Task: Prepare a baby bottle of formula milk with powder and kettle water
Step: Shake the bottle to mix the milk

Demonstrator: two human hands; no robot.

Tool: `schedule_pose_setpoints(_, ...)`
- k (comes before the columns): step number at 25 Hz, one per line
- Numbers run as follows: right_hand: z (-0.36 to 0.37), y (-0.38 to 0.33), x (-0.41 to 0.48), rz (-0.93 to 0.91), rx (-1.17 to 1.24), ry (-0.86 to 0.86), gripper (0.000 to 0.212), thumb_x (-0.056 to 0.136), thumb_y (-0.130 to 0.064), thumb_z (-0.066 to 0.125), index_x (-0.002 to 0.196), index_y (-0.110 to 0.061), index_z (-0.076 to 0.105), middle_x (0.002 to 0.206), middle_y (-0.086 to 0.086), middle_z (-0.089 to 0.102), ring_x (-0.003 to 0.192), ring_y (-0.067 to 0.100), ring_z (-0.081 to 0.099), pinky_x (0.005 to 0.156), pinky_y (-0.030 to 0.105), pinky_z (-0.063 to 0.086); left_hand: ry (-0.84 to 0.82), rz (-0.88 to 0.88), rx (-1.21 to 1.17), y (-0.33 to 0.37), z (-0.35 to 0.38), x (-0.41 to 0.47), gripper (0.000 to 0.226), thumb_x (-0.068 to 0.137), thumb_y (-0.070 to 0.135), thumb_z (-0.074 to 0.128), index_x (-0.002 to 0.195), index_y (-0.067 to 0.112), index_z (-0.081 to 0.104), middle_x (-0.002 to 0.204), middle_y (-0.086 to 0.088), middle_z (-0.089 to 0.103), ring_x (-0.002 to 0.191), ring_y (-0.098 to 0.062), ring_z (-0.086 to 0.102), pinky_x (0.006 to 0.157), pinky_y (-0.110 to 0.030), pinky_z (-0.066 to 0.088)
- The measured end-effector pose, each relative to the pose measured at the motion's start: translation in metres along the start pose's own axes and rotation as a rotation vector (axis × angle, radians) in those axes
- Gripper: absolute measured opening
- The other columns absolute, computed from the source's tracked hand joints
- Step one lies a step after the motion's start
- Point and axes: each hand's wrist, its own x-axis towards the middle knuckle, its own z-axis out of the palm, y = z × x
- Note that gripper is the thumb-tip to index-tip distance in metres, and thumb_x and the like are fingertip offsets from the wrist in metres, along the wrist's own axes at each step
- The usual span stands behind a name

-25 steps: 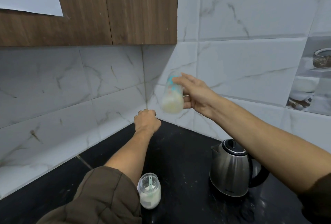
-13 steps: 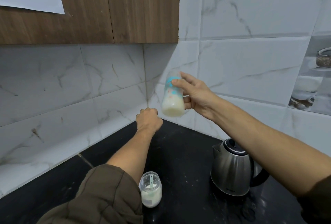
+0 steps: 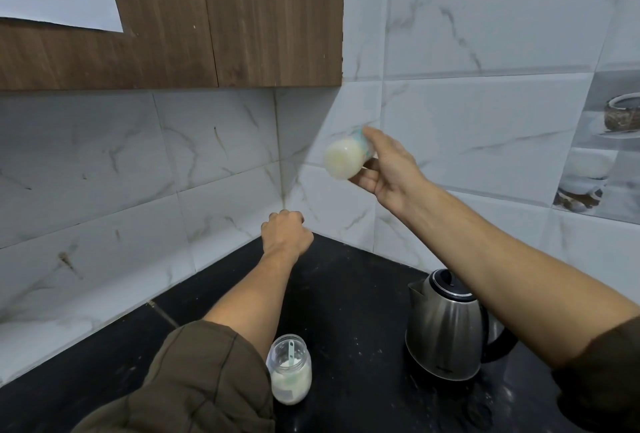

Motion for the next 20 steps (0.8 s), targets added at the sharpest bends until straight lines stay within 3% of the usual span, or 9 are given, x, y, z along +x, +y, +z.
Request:
schedule_pose_setpoints(2,0.002,0.0,0.002,0.044,0.025,0.008,0.034,0.098,-0.029,0.074,0.125,-0.013,0.061,0.117,0.019,0.07,0.075,0.029,0.08,0.06,0.038,0.064,-0.001,-0.003,0.003,0.0,-0.001,0.0,0.041,0.089,0.012,0.054,0.126,0.016,0.071,0.119,-0.007,0.07,0.11,-0.027,0.061,0.095,-0.043,0.053)
schedule_pose_setpoints(6,0.002,0.015,-0.013,0.018,-0.308,-0.365,0.042,0.09,-0.036,0.08,0.129,-0.029,0.068,0.1,0.009,0.08,0.071,0.026,0.078,0.056,0.032,0.061,0.01,-0.034,-0.042,0.003,-0.004,-0.002,0.031,0.089,0.014,0.059,0.118,0.013,0.071,0.108,-0.009,0.068,0.102,-0.028,0.061,0.092,-0.044,0.055)
schedule_pose_setpoints(8,0.002,0.011,-0.01,-0.008,-0.226,-0.247,0.054,0.09,-0.035,0.081,0.139,-0.026,0.061,0.11,0.012,0.078,0.072,0.027,0.079,0.056,0.033,0.062,0.0,-0.01,-0.015,0.003,-0.004,-0.004,0.036,0.089,0.013,0.056,0.122,0.014,0.071,0.114,-0.008,0.069,0.107,-0.028,0.06,0.094,-0.044,0.054)
schedule_pose_setpoints(11,-0.003,-0.001,0.005,0.012,0.033,0.048,0.047,0.097,-0.03,0.074,0.137,-0.012,0.057,0.122,0.019,0.07,0.075,0.028,0.081,0.061,0.037,0.064,-0.016,-0.007,0.003,-0.004,-0.002,-0.003,0.043,0.088,0.011,0.054,0.126,0.018,0.072,0.119,-0.006,0.071,0.112,-0.027,0.06,0.095,-0.043,0.053)
schedule_pose_setpoints(13,-0.003,0.0,0.002,0.045,0.023,0.035,0.039,0.098,-0.029,0.072,0.13,-0.012,0.06,0.114,0.017,0.07,0.073,0.028,0.08,0.06,0.037,0.064,-0.014,-0.014,0.002,-0.005,-0.001,-0.003,0.042,0.087,0.011,0.054,0.125,0.019,0.072,0.118,-0.006,0.071,0.111,-0.027,0.061,0.095,-0.043,0.054)
schedule_pose_setpoints(15,0.0,0.008,-0.011,0.046,-0.163,-0.154,0.033,0.093,-0.031,0.077,0.123,-0.02,0.067,0.101,0.012,0.075,0.069,0.027,0.078,0.055,0.034,0.062,-0.007,-0.017,-0.009,-0.002,0.001,-0.003,0.038,0.088,0.012,0.056,0.122,0.017,0.072,0.114,-0.008,0.07,0.107,-0.028,0.061,0.093,-0.043,0.054)
schedule_pose_setpoints(17,0.003,0.013,-0.018,0.012,-0.299,-0.281,0.043,0.084,-0.034,0.083,0.125,-0.029,0.07,0.096,0.007,0.08,0.066,0.026,0.077,0.051,0.031,0.059,0.001,-0.02,-0.029,0.005,0.001,-0.004,0.035,0.088,0.013,0.057,0.119,0.014,0.072,0.111,-0.009,0.069,0.105,-0.029,0.06,0.091,-0.043,0.054)
schedule_pose_setpoints(20,0.002,0.004,-0.007,-0.015,-0.118,-0.023,0.061,0.088,-0.032,0.083,0.142,-0.021,0.057,0.122,0.016,0.074,0.069,0.027,0.079,0.056,0.035,0.062,-0.011,0.024,-0.024,0.006,0.0,-0.002,0.041,0.089,0.013,0.056,0.125,0.021,0.073,0.12,-0.005,0.071,0.112,-0.026,0.061,0.095,-0.042,0.054)
